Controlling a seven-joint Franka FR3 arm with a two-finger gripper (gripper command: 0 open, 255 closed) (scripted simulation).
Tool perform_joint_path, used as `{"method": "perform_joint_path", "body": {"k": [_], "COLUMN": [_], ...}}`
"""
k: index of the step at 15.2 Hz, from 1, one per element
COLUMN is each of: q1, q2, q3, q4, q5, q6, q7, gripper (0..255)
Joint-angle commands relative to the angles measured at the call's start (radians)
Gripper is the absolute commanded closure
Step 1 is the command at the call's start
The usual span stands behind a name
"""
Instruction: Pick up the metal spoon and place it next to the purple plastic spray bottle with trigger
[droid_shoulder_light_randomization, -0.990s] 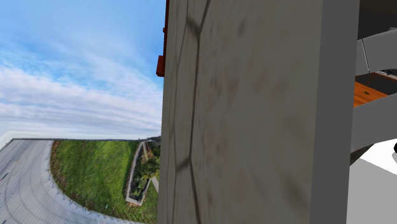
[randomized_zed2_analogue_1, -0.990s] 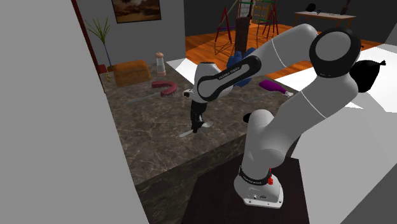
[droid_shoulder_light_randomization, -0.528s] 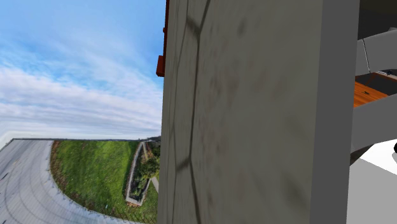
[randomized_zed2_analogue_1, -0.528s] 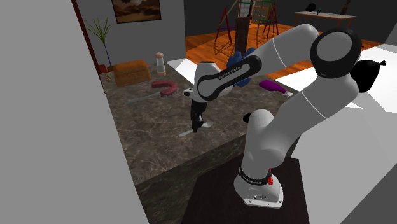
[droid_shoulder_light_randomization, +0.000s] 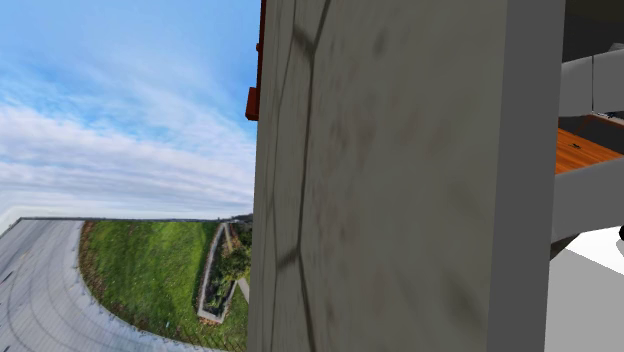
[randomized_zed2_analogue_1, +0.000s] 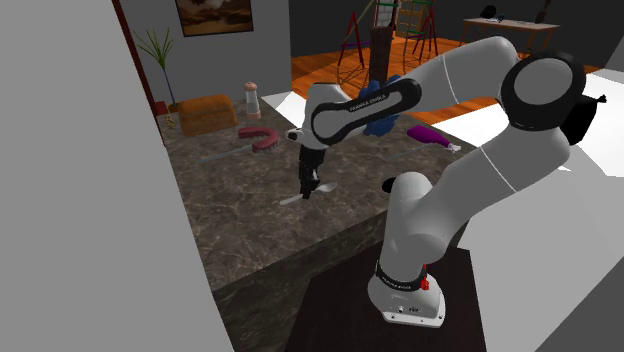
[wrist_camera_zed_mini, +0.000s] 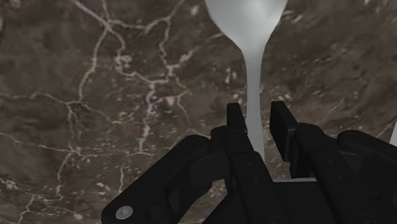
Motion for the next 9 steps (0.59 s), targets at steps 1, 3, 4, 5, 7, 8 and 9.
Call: {"method": "perform_joint_path", "body": {"k": [1, 3, 4, 5, 7, 8, 9], "q1": [-0.006, -0.007, -0.008, -0.008, -0.008, -0.008, -0.008], "q2": [-0.021, -0.036, -0.043, -0.050, -0.062, -0.067, -0.072], "q3": [0.015, 0.028, 0.034, 0.040, 0.052, 0.058, 0.063], "q4": [0.015, 0.033, 0.042, 0.051, 0.070, 0.080, 0.091], "q5": [0.002, 0.006, 0.008, 0.011, 0.016, 0.018, 0.021], "q6": [-0.036, -0.069, -0.085, -0.100, -0.131, -0.146, -0.161], "q7": [0.008, 0.015, 0.018, 0.021, 0.028, 0.031, 0.034], "gripper": [255, 255, 255, 255, 255, 255, 255]}}
